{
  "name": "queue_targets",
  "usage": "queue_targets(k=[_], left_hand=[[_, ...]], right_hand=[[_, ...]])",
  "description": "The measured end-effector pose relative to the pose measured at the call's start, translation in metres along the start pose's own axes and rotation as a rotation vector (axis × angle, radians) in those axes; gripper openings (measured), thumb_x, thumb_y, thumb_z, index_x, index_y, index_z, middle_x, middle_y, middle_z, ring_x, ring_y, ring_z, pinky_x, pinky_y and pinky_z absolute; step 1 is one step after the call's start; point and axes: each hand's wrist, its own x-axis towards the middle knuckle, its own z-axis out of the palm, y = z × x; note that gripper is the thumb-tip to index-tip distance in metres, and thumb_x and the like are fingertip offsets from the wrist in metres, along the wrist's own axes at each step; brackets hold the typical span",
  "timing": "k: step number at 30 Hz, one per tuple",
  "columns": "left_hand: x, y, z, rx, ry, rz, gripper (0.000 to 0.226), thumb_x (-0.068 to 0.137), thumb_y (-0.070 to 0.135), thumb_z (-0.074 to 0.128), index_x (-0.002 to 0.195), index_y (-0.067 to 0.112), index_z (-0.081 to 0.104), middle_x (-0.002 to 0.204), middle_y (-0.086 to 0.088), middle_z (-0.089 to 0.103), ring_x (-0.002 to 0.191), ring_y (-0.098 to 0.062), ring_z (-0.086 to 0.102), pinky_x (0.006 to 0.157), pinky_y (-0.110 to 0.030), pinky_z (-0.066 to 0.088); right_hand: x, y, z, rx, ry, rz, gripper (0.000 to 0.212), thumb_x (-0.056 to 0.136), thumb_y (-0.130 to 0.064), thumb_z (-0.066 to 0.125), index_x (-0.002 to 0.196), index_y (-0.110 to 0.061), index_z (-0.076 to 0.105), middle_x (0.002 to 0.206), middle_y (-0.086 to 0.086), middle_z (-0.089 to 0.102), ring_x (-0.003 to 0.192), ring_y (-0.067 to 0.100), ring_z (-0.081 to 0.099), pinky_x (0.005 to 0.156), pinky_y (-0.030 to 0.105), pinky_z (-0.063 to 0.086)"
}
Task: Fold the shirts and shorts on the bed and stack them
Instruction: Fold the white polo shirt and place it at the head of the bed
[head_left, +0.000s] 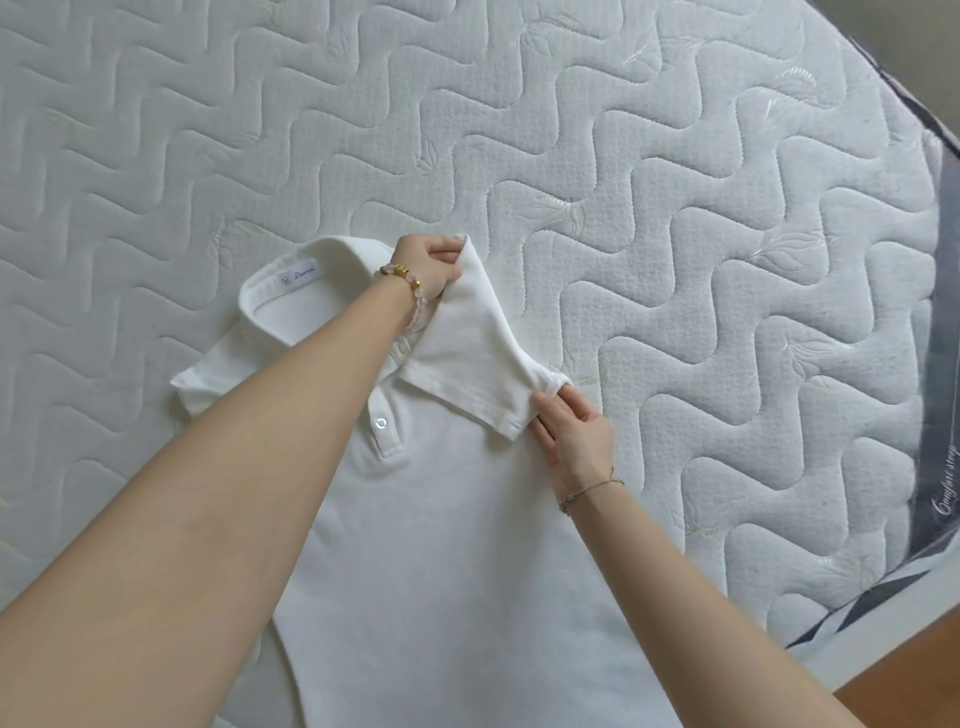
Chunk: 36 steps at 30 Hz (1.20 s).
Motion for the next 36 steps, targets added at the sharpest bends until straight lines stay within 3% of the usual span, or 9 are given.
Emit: queue_targets(k=[6,11,16,19,21,25,30,33,36], left_hand=[[-0.001,-0.011,0.0,0.015,0.031,0.032,0.041,0.079,-0.013,0.055,0.113,0.009,0.063,0.089,0.006,0.063,0.084,-0.006,0.061,0.07,-0.012,0.052],[-0.015,-0.029,-0.009,0.006,0.073,-0.01,0.033,0.077,-0.001,0.066,0.102,0.019,0.059,0.097,0.002,0.064,0.097,-0.018,0.063,0.088,-0.035,0.053],[-0.036,-0.042,-0.005,0.202,0.05,0.052,0.037,0.078,-0.001,0.063,0.113,0.009,0.056,0.077,0.006,0.056,0.083,-0.016,0.057,0.071,-0.017,0.046],[-0.047,-0.053,0.0,0.242,0.104,0.095,0.041,0.078,-0.004,0.062,0.117,0.008,0.053,0.086,0.0,0.057,0.083,-0.016,0.055,0.058,-0.005,0.041],[-0.057,-0.058,-0.001,0.308,0.135,0.139,0.046,0.078,-0.002,0.062,0.121,0.01,0.052,0.097,-0.003,0.057,0.086,-0.017,0.055,0.06,-0.002,0.039],[-0.088,-0.072,-0.01,0.56,0.225,0.276,0.047,0.08,0.004,0.059,0.126,0.01,0.05,0.118,-0.009,0.057,0.109,-0.026,0.052,0.091,-0.027,0.04],[-0.166,-0.103,-0.013,0.702,0.28,0.331,0.044,0.084,0.004,0.055,0.128,0.008,0.05,0.126,-0.01,0.055,0.117,-0.029,0.048,0.096,-0.034,0.037],[-0.216,-0.14,-0.006,0.822,0.333,0.453,0.039,0.078,0.008,0.058,0.117,0.005,0.058,0.115,-0.011,0.063,0.108,-0.03,0.058,0.093,-0.038,0.043],[-0.262,-0.177,0.008,0.92,0.344,0.441,0.042,0.08,0.026,0.044,0.115,0.008,0.061,0.116,-0.006,0.064,0.111,-0.025,0.059,0.096,-0.037,0.044]], right_hand=[[-0.006,0.002,0.0,-0.05,-0.052,-0.066,0.025,0.082,0.005,0.064,0.095,-0.016,0.067,0.093,0.003,0.073,0.09,0.015,0.07,0.079,0.026,0.057],[-0.012,0.007,-0.005,-0.136,-0.062,-0.071,0.054,0.081,0.006,0.065,0.129,-0.014,0.05,0.096,0.008,0.069,0.095,0.018,0.068,0.075,0.027,0.058],[-0.016,0.011,-0.006,-0.198,-0.043,-0.133,0.05,0.082,0.009,0.062,0.119,-0.023,0.052,0.07,-0.003,0.063,0.071,0.007,0.064,0.07,0.023,0.057],[-0.018,0.014,-0.004,-0.243,-0.053,-0.16,0.052,0.081,0.008,0.061,0.121,-0.024,0.05,0.076,0.0,0.064,0.073,0.009,0.062,0.076,0.025,0.057],[-0.019,0.015,-0.008,-0.316,-0.056,-0.197,0.056,0.081,0.006,0.061,0.128,-0.021,0.047,0.084,0.001,0.066,0.077,0.012,0.062,0.082,0.031,0.054],[-0.028,0.016,-0.024,-0.681,-0.017,-0.365,0.055,0.083,-0.007,0.063,0.133,-0.023,0.045,0.099,0.0,0.063,0.08,0.005,0.06,0.088,0.031,0.05],[-0.051,0.02,-0.055,-1.245,-0.131,-0.65,0.051,0.089,-0.013,0.056,0.138,-0.014,0.041,0.123,0.006,0.053,0.111,0.02,0.052,0.093,0.027,0.039],[-0.07,0.03,-0.079,-1.56,-0.3,-0.874,0.053,0.087,-0.01,0.059,0.137,-0.006,0.043,0.129,0.013,0.052,0.118,0.031,0.048,0.099,0.034,0.038],[-0.088,0.043,-0.098,-1.735,-0.429,-1.003,0.053,0.085,-0.01,0.062,0.134,-0.003,0.046,0.131,0.016,0.052,0.12,0.034,0.05,0.102,0.04,0.041]])
